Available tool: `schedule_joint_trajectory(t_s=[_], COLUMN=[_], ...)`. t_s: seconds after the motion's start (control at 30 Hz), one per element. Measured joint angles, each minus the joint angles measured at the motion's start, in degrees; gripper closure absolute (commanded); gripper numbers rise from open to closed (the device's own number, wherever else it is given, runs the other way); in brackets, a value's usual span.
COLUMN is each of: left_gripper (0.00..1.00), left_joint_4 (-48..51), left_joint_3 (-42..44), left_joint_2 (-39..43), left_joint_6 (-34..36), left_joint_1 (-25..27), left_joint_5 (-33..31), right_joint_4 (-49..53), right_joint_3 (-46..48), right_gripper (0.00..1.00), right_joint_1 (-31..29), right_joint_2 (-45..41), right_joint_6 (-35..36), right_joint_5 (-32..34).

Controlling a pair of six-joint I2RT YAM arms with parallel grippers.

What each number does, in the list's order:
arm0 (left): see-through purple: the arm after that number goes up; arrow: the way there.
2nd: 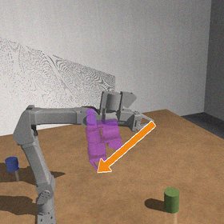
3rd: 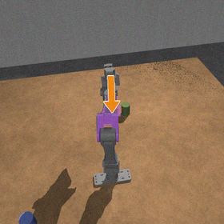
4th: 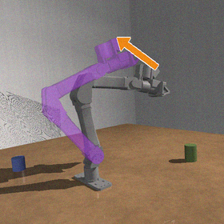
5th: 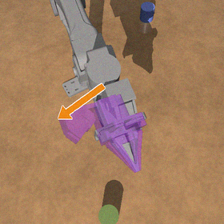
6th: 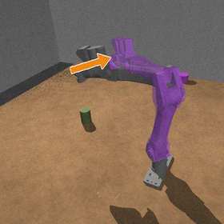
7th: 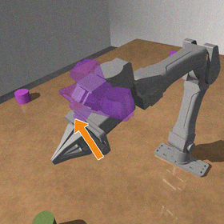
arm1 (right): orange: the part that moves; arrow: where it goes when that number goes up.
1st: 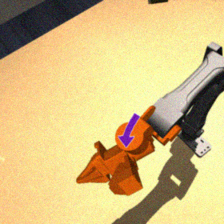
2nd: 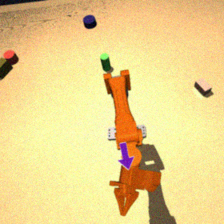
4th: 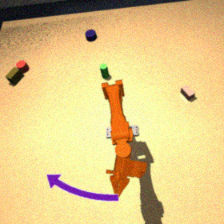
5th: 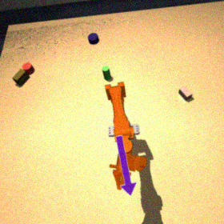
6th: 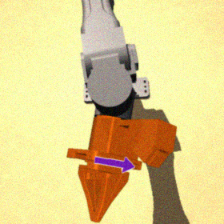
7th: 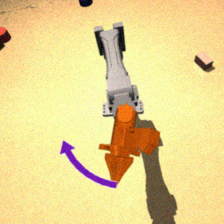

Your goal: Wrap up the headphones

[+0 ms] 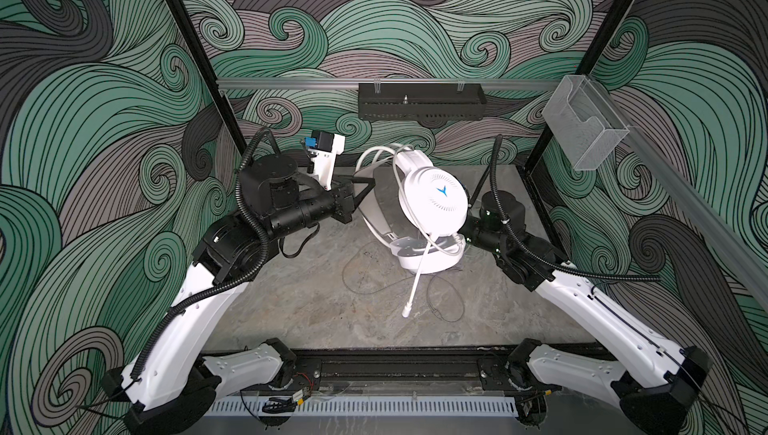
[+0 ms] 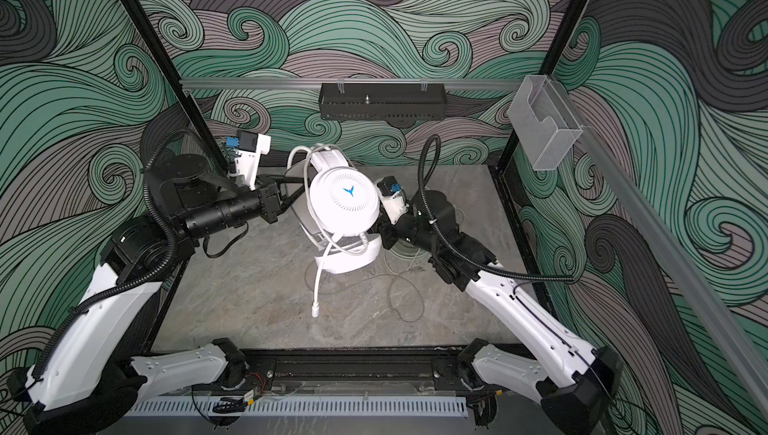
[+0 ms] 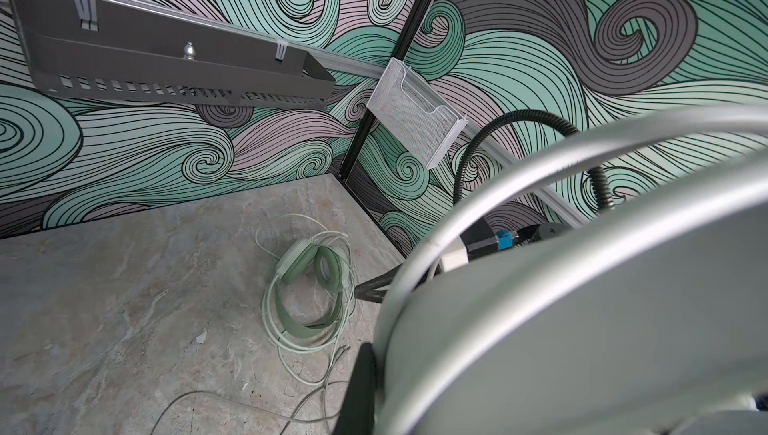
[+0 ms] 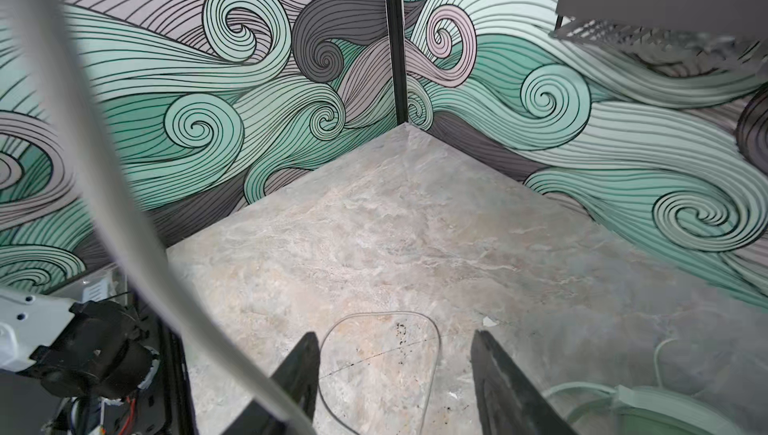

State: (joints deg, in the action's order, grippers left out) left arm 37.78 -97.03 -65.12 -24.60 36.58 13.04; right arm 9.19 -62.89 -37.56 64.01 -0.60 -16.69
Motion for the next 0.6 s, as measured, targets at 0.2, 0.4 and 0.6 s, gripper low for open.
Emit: schedule_joint_trajectory(t_s=[0.2,0.4,0.6], left_gripper=[1.0,1.0,1.0], left_joint_4=[-0.1,-0.1,-0.1], left_joint_3=[-1.1,-2.8,-4.7], left_joint_2=[-0.4,-1.5,-2.5], left_joint_6=[-1.6,-2.8,-3.9], left_joint_1=[0.0,0.0,0.0], left_joint_5=[-2.0,-2.7,-4.7], right_joint_4=[-5.2,-8.6,-10.7], right_joint_3=[2.6,5.0,7.3], right_gripper=[0.51,0.64,0.68], right_joint_1=[0.9,1.3,1.9], right_joint_2=[2.3,3.9,4.5], right_joint_6=[-4.2,-6.6,-8.5], right_joint_5=[-3.3,-5.3,-6.9])
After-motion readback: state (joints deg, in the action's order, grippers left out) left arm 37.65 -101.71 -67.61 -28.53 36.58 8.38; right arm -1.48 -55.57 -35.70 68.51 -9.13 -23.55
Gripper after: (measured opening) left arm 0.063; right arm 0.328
